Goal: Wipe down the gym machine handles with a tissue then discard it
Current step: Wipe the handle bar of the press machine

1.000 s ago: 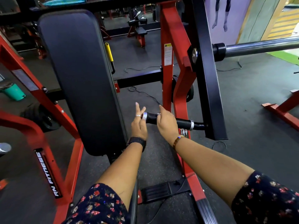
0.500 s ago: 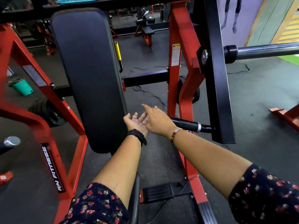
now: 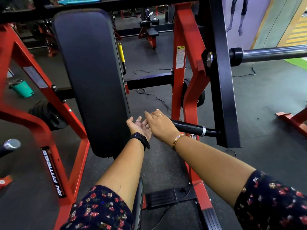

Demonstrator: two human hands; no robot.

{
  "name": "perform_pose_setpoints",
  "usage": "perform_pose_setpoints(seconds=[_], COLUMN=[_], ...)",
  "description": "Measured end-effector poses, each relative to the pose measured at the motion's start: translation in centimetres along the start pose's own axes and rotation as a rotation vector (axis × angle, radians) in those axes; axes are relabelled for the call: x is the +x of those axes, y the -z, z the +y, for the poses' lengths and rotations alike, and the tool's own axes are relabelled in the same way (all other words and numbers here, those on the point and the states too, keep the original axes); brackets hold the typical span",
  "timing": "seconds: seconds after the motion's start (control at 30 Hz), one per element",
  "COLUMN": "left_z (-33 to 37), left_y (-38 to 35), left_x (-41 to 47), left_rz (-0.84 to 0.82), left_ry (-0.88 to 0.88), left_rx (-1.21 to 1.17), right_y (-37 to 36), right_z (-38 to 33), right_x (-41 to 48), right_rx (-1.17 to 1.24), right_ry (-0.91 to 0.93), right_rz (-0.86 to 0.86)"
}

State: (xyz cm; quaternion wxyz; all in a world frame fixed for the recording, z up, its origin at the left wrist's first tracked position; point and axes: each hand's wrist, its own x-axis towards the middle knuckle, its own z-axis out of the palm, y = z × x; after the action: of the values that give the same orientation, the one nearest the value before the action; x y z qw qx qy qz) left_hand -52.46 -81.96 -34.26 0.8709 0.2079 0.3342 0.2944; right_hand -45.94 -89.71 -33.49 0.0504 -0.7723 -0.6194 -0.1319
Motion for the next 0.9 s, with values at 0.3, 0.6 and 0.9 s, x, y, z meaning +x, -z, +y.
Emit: perform_pose_setpoints(seconds=[0.3,0.6,0.9], left_z=[-0.1,-0.4,-1.1], left_y=[-0.1,-0.4,-1.4], left_x=[-0.3,-0.2,-1.2], left_rz=[-0.063,-0.012,-0.017], left_ry=[0.017,-0.022,-0.154], left_rx=[-0.037,0.009,0.293], right_y=[-1.4,-1.4,-2.4], right_z=[2.0,-0.2,2.1], right_x=[-3.4,-1.5,-5.0], right_rx=[-0.187,-0.248,0.030], right_ry=[0.321,0.196,-0.092], right_rz=[0.123,0.066,0.263])
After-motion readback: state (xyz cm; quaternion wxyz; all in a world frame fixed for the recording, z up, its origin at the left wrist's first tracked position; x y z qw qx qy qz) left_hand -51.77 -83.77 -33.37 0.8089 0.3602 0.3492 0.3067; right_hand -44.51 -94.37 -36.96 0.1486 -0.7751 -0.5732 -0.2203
